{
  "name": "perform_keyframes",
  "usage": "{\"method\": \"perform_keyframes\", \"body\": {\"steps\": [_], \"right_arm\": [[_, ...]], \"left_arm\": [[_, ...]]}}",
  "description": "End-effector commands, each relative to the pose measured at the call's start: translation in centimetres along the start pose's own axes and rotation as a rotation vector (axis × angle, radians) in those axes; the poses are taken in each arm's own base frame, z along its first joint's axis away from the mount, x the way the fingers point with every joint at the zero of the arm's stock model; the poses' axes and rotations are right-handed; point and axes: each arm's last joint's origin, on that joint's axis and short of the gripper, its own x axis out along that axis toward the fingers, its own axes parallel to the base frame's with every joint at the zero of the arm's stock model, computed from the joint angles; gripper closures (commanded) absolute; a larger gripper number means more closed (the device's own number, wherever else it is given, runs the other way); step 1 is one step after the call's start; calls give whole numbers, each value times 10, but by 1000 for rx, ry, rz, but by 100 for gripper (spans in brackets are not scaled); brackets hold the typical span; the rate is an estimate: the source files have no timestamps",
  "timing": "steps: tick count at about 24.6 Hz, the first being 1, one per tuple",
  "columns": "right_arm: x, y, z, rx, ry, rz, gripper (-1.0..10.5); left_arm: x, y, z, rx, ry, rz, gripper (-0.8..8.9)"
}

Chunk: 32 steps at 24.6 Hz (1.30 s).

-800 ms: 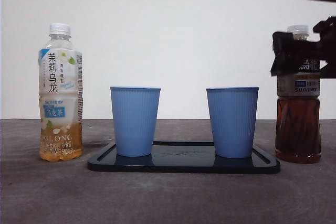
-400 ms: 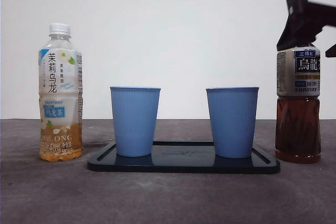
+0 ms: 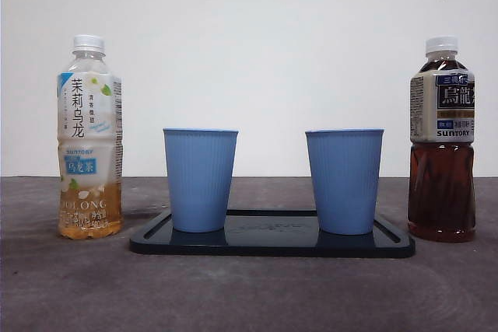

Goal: Pour the drink into the cup

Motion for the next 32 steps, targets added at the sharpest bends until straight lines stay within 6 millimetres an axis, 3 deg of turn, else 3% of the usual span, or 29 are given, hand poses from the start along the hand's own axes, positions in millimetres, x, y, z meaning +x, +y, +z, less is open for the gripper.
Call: {"method": "perform_keyframes", "body": {"steps": [1,7,14,26,32], "right_arm": [[-15,4,9,16,17,26,453],[-48,10,18,62,24,118,453],[-73,13,10,84,118,202,453],[-85,16,7,104,205,291,453],[-85,16,7,101,203,291,453]], "left_arm": [[7,3,1,11,-16,0,287],[38,17,-21,-44,28,8,287],[71,34,-50,-65,51,96,287],[97,49,-67,-75,-14,199,287],[129,63,-78,-112,1,212,287]]}}
